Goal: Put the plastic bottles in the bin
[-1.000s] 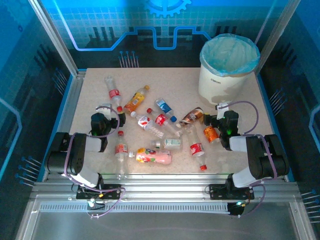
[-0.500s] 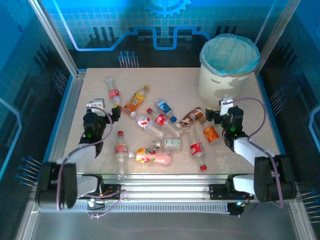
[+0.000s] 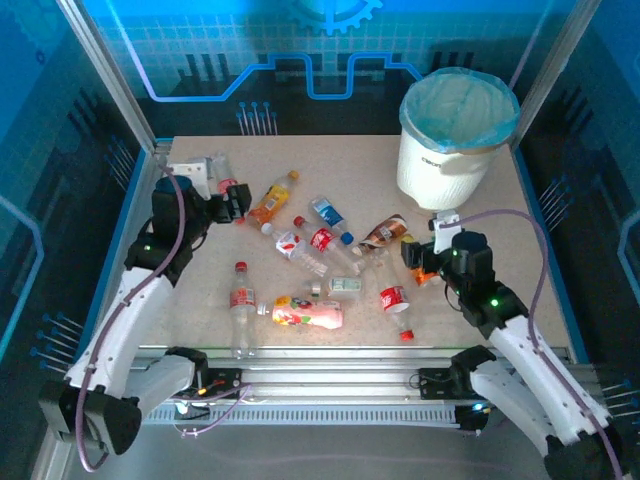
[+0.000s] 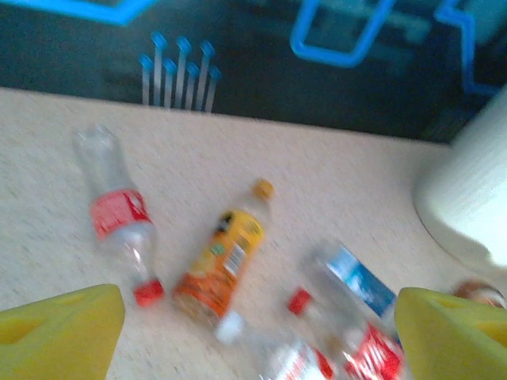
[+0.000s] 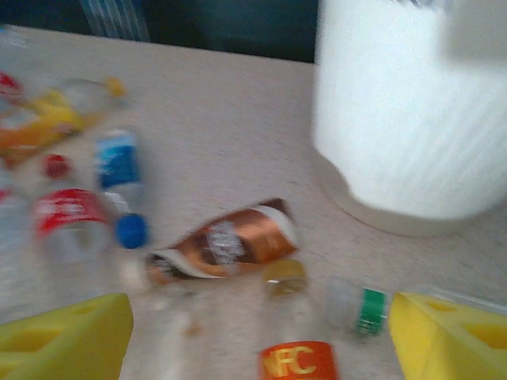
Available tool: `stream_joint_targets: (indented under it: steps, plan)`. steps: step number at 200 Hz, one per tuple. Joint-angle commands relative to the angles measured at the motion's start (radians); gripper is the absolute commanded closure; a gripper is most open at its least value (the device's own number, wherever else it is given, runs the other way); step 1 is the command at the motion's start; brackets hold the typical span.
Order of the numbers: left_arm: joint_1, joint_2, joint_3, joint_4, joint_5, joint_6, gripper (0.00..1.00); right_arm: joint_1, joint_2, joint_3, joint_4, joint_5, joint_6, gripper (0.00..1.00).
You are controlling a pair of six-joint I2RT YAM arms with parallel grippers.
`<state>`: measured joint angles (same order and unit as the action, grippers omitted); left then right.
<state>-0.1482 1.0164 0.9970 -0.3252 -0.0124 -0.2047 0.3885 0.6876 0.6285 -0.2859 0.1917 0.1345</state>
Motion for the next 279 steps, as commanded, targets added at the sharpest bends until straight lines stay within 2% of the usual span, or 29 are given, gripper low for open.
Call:
stream_joint_targets:
  steps: [1, 30, 63, 92, 110, 137, 183, 207, 238, 262, 279]
  plan:
    - [-0.012, 0.013, 0.051, -0.288, 0.156, -0.03, 0.11, 0.106, -0.036, 0.11, -0.267, -0.062, 0.04, 0.19]
    - [-0.017, -0.007, 0.049, -0.366, 0.207, -0.041, 0.13, 0.321, 0.078, 0.271, -0.409, -0.026, 0.17, 0.25]
    - [-0.017, -0.065, 0.006, -0.39, 0.113, -0.046, 0.11, 0.617, 0.374, 0.493, -0.488, 0.139, 0.369, 0.24]
    - [-0.014, -0.117, -0.071, -0.368, 0.036, -0.114, 0.12, 0.732, 0.668, 0.764, -0.576, 0.185, 0.43, 0.22]
    - [-0.014, -0.082, -0.108, -0.401, 0.01, -0.161, 0.16, 0.729, 0.731, 0.831, -0.577, 0.21, 0.429, 0.22]
    - [-0.014, 0.019, -0.118, -0.48, -0.021, -0.19, 0.17, 0.689, 0.72, 0.829, -0.536, 0.17, 0.422, 0.23]
    - [-0.014, 0.212, -0.115, -0.439, 0.013, -0.222, 0.26, 0.679, 0.674, 0.781, -0.558, 0.157, 0.435, 0.22]
    - [-0.014, 0.289, -0.078, -0.486, 0.011, -0.245, 0.21, 0.684, 0.624, 0.723, -0.556, 0.15, 0.46, 0.22]
    - [-0.026, 0.246, -0.093, -0.588, 0.031, -0.24, 0.14, 0.685, 0.55, 0.646, -0.544, 0.166, 0.479, 0.2]
    - [-0.041, 0.205, -0.143, -0.65, 0.03, -0.263, 0.14, 0.681, 0.528, 0.603, -0.52, 0.176, 0.478, 0.19]
    - [-0.085, 0.197, -0.167, -0.656, 0.019, -0.287, 0.15, 0.673, 0.528, 0.584, -0.498, 0.176, 0.47, 0.18]
